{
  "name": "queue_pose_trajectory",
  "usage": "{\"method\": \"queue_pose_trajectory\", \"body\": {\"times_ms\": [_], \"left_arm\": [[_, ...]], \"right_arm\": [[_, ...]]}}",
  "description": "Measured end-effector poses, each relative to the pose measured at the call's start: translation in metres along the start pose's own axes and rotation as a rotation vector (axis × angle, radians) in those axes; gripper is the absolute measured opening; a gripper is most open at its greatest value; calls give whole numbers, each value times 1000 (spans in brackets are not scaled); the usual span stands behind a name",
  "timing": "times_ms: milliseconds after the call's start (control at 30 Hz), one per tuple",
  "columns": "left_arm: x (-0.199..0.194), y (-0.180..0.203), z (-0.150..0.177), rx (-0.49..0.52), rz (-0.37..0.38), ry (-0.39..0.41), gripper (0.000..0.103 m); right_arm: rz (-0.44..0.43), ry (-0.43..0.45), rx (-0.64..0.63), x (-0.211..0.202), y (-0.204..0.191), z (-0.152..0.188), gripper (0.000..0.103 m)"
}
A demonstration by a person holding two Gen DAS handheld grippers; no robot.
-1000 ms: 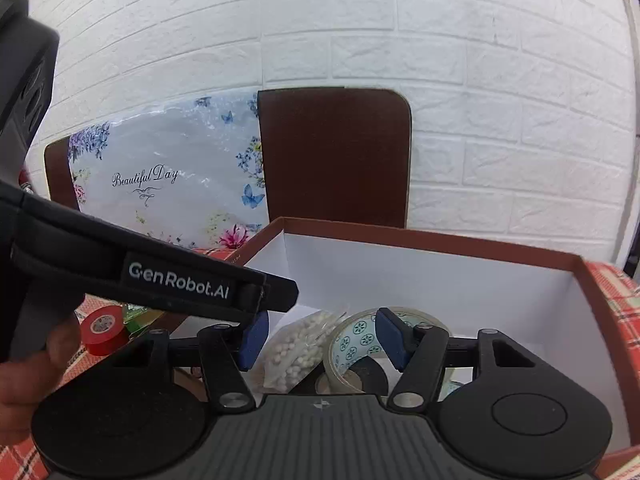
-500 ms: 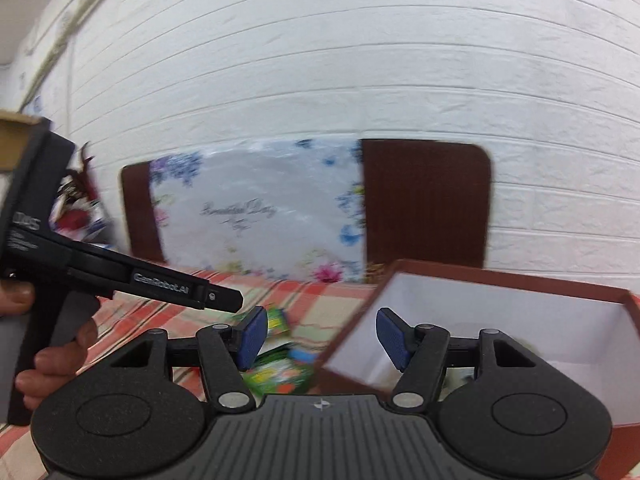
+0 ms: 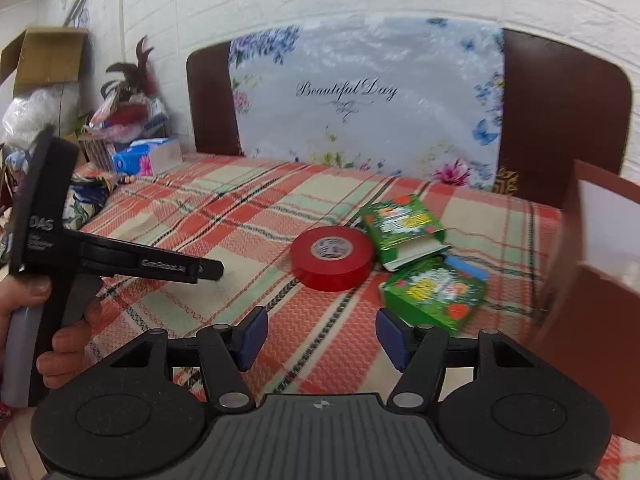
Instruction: Organize objects
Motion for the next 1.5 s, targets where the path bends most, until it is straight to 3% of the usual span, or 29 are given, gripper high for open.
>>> {"method": "queue_pose_trajectory", "body": {"times_ms": [167,333,500,667,933,1067,1200,1333,1400,1500], "left_arm": [[0,-14,-3,-133,85,39,55],[2,-13,-3,-145,111,51,59],[2,-17,-2,-161,131,54,61],[2,-15,-2,-146,124,54,61],[-3,7,-2,-35,72,14,63],[-22,44,0,-44,239,-47,62],[-39,100,0,29,394,-101,62],[-50,146,3,105,518,-173,60],[-53,164,8,160,546,-214,59],[-51,183,17,239,528,-277,58]], "right_arm": [[26,-64,-24,46,1,0,60],[103,-32,-44,79,5,-20,73],[117,-47,-5,106,15,-34,72],[115,-48,-43,91,6,-23,72],[81,-72,-61,21,9,21,72],[136,-91,-8,-17,28,40,71],[192,-78,51,-53,47,61,72],[209,-40,45,-80,50,76,81],[221,-32,32,-87,49,81,81],[225,-33,33,-90,51,88,79]]}}
Point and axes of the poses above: each gripper's, at about its wrist camera, not at the fingertips, and x roughly the way its jaws point, y to its right, z to its underside, the point moved 4 cm from there along x, roughly the way its jaws point, and after that the axes turned 3 degrees about -z, right-handed, at the moved point
